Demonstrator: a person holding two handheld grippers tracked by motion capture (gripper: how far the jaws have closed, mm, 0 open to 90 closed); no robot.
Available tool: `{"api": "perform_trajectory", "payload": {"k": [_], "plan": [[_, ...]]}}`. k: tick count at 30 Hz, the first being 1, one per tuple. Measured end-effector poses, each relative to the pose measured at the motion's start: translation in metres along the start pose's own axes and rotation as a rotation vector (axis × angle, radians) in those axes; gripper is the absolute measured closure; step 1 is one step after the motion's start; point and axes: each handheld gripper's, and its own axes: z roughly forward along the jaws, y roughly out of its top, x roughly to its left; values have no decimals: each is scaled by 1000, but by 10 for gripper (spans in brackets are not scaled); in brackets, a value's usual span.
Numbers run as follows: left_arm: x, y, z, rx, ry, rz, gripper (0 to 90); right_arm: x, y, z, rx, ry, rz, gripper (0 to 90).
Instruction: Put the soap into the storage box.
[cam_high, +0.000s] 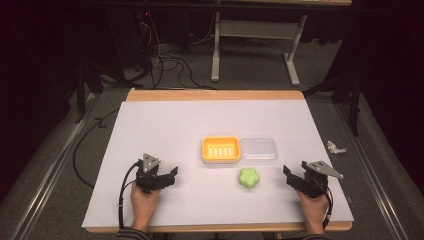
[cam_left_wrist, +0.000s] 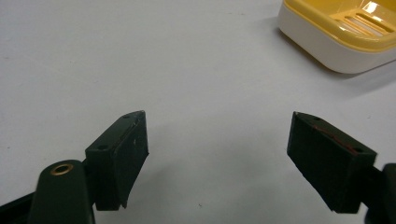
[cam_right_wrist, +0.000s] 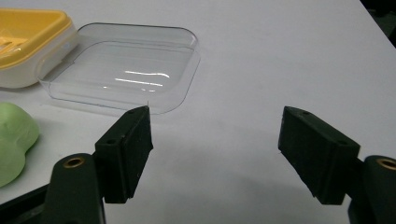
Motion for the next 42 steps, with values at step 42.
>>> {"api": "perform_trajectory", "payload": {"k": [42], "plan": [[0,1,0,-5,-10,-13,205,-1,2,1,16,20,0,206]]}}
